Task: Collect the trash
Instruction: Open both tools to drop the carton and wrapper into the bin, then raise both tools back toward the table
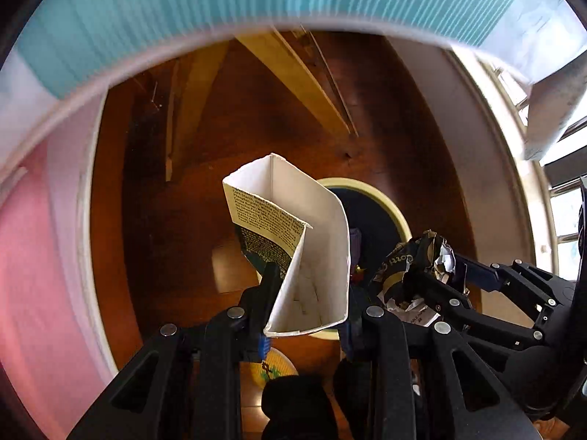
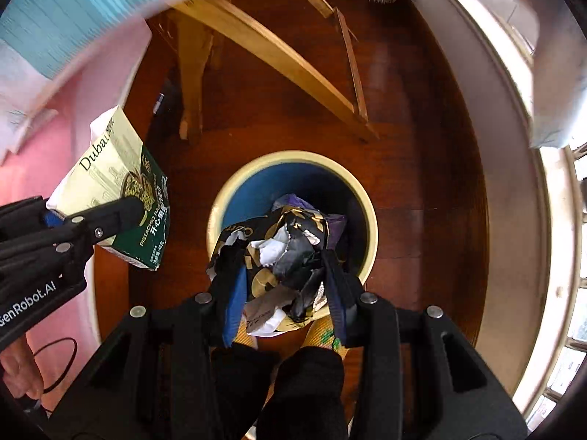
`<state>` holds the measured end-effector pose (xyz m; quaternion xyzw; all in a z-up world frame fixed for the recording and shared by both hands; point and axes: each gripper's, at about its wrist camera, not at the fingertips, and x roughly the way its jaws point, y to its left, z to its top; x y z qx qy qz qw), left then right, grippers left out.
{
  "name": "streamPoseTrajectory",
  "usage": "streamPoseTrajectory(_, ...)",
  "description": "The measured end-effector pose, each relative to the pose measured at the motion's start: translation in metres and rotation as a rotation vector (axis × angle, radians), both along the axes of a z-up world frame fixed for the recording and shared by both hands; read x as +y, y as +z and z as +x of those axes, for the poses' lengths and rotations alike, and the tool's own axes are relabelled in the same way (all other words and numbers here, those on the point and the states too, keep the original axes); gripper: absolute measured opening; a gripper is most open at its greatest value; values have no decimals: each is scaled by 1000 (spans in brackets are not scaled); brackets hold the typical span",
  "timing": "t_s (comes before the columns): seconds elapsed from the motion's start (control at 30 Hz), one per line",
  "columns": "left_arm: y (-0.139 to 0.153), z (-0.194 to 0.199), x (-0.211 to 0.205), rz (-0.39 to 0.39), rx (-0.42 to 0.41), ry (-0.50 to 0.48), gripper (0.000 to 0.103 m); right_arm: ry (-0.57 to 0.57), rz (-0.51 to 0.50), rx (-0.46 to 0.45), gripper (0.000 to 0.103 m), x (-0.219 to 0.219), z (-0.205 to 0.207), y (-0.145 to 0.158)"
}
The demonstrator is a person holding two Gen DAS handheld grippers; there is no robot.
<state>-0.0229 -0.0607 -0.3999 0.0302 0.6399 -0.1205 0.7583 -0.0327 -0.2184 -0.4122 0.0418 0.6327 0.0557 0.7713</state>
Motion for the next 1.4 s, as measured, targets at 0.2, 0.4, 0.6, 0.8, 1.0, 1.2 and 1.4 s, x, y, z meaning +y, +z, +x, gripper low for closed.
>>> streamPoseTrajectory(0.2, -67, 6, -16, 14, 22, -32, 28, -14, -4, 11, 36, -10, 7, -58)
streamPoseTrajectory(0.4, -102, 5, -27, 42, 20, -57, 44, -25, 24, 32, 38, -22, 9, -91)
streamPoseTrajectory(0.6, -116, 7, -14, 46, 40, -48, 87, -41, 43, 33, 62, -22, 6, -107)
streamPoseTrajectory(0.8, -105, 4, -6, 42, 26, -28, 87, -55, 33, 15, 67, -18, 7, -109)
streamPoseTrajectory(1.0, -83, 0, -1, 46, 4, -13, 87, -79, 27, -1, 69, -19, 11, -96)
streamPoseTrajectory(1.2, -51, -3, 5, 49, -22, 23, 87, -113, 9, -5, 73, -22, 13, -68)
streamPoseTrajectory(1.4, -8, -5, 13, 38, -19, 60, 86, -137, 18, -25, 76, -20, 16, -26)
